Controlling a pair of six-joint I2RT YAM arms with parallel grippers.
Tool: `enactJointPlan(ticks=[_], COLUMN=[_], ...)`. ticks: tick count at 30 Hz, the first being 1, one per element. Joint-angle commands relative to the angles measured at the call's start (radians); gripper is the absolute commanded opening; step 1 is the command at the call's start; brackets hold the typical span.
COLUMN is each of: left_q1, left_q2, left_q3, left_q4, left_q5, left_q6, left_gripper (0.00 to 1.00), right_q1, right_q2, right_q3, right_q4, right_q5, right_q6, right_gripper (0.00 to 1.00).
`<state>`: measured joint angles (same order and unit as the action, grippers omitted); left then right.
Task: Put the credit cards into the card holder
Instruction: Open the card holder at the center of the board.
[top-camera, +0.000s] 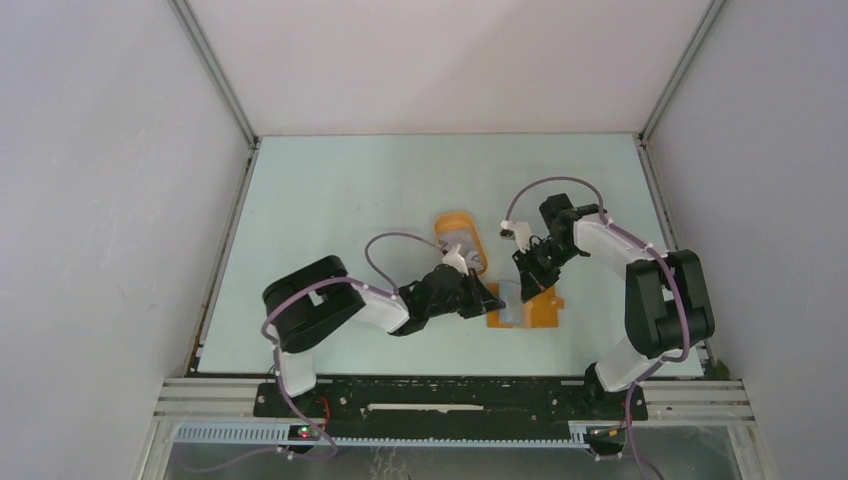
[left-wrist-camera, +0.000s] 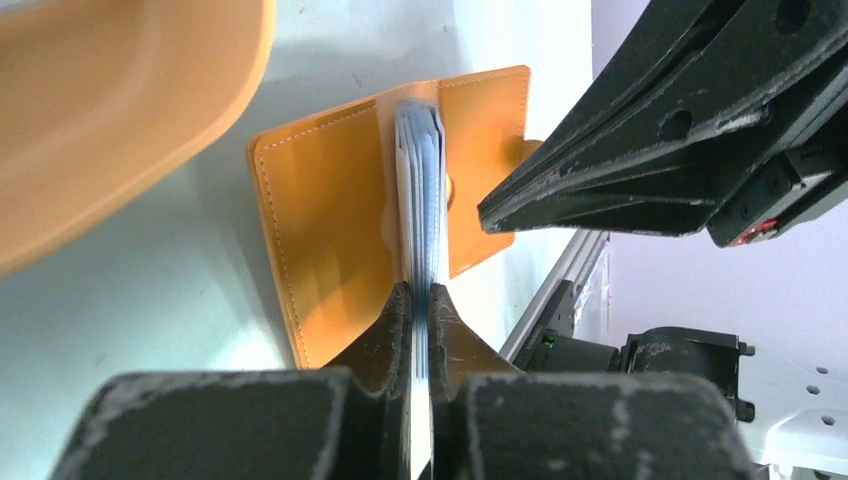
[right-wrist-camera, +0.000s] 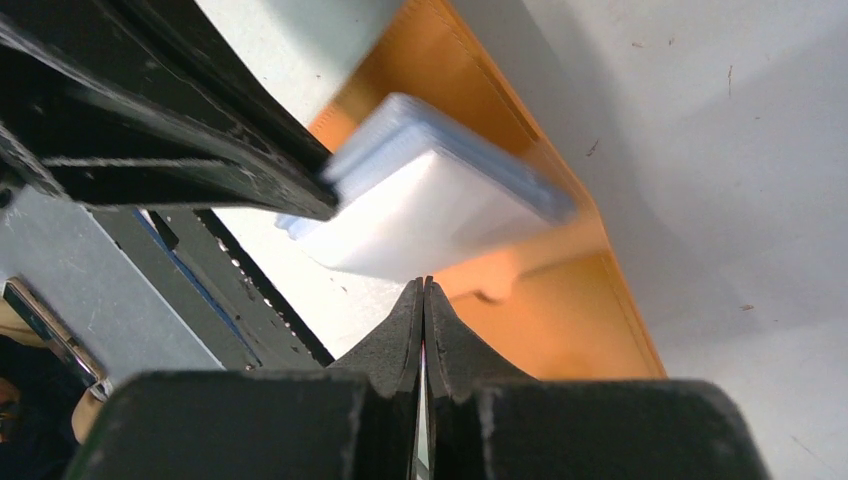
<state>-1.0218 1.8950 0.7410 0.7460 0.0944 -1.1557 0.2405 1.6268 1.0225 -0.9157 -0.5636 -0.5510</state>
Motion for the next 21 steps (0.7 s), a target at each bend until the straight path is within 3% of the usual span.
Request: enactJointPlan(ticks=[1, 5, 9, 17, 21], left_q1=[-0.011, -0.048, -0.076, -0.096, -0.105], left_q2=[-0.186, -0.358, -0.422, -0.369, -0.348], left_q3=[-0.062, -0.071, -0.026, 0.080, 0.118], left_q4=[-0.195, -0.464, -0.657, -0.798, -0.804], left_q5=[-0.089, -0.203, -0.255, -0.275, -0.266], left_q6=[0.098, 0.161, 0.202, 0.234, 0.236], left_gripper=[0.04, 0.03, 0.03, 0.06, 0.13], right_q1=[-0.005, 0.006, 0.036, 0.070, 0.083], right_q2=[-0.052, -0.035, -0.013, 0.107, 0.167], right_q3=[0.018, 0.018, 0.019, 0.038, 0.033], right_q4=[-0.007, -0.018, -0.014, 0.050, 0.090], right_q5=[-0.052, -0.089, -0.145, -0.194, -0.155], right_q6=[-0.004, -0.009, 0.026, 0.250, 0.354], right_gripper=[0.06, 0.06, 0.06, 0.08, 0.08])
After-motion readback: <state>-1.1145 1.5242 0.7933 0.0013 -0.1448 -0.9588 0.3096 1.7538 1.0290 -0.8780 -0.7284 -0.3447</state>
